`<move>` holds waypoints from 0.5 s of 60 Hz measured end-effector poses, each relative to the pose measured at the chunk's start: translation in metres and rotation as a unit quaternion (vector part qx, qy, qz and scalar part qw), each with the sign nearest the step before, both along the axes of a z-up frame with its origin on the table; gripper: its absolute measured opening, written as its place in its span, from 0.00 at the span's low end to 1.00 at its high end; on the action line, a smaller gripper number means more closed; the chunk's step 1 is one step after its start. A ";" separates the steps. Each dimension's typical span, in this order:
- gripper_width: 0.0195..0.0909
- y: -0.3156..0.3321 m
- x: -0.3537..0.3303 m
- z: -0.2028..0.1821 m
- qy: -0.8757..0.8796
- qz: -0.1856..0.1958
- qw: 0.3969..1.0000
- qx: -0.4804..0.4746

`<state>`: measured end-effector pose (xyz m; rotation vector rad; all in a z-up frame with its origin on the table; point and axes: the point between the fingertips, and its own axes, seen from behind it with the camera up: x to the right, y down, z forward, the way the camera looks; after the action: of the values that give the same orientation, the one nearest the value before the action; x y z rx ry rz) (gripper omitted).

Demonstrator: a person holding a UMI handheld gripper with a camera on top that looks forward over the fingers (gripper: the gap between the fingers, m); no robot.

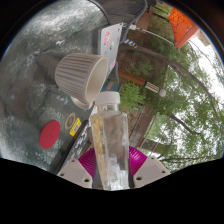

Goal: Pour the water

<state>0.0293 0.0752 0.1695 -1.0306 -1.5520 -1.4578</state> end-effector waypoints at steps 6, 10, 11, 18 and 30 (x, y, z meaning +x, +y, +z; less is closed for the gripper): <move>0.30 0.009 -0.017 0.007 -0.083 0.013 0.996 0.043; 0.30 0.012 -0.025 0.014 -0.132 0.025 0.989 0.055; 0.30 0.010 -0.026 0.016 -0.143 0.027 0.988 0.058; 0.30 0.004 -0.027 0.018 -0.177 0.037 0.982 0.061; 0.30 0.025 -0.034 0.032 -0.150 0.053 0.986 0.038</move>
<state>-0.0049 0.1005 0.2014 -0.6947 -1.7173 -1.6401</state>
